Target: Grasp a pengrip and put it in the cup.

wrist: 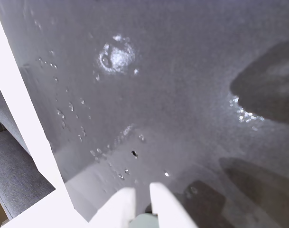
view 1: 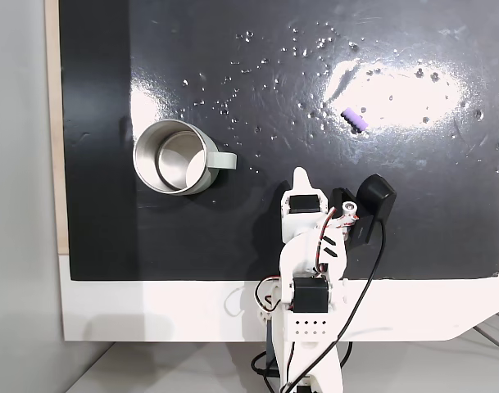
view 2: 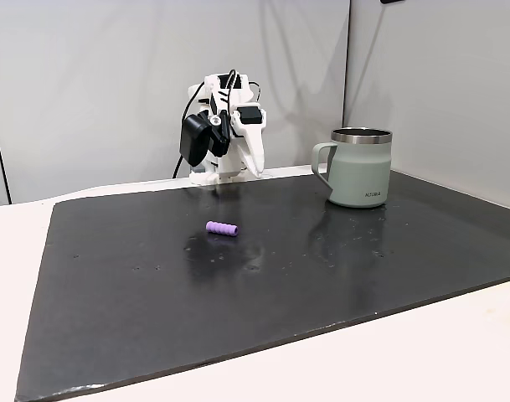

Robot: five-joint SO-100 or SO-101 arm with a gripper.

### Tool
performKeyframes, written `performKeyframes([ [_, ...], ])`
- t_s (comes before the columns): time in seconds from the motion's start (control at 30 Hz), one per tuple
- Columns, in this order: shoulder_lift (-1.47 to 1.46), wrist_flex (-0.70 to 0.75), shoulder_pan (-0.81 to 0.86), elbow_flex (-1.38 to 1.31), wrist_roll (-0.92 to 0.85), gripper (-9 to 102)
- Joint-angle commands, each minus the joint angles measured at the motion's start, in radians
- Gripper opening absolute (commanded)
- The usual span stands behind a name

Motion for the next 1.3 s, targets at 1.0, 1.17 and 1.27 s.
performKeyframes([
  [1.0,-0.221,-0.018,0.043,-0.367,-0.031,0],
  [1.17,-0.445,0.011,0.081,-0.595,-0.018,0],
  [1.27,-0.586,0.028,0.121,-0.712,0.002,0],
])
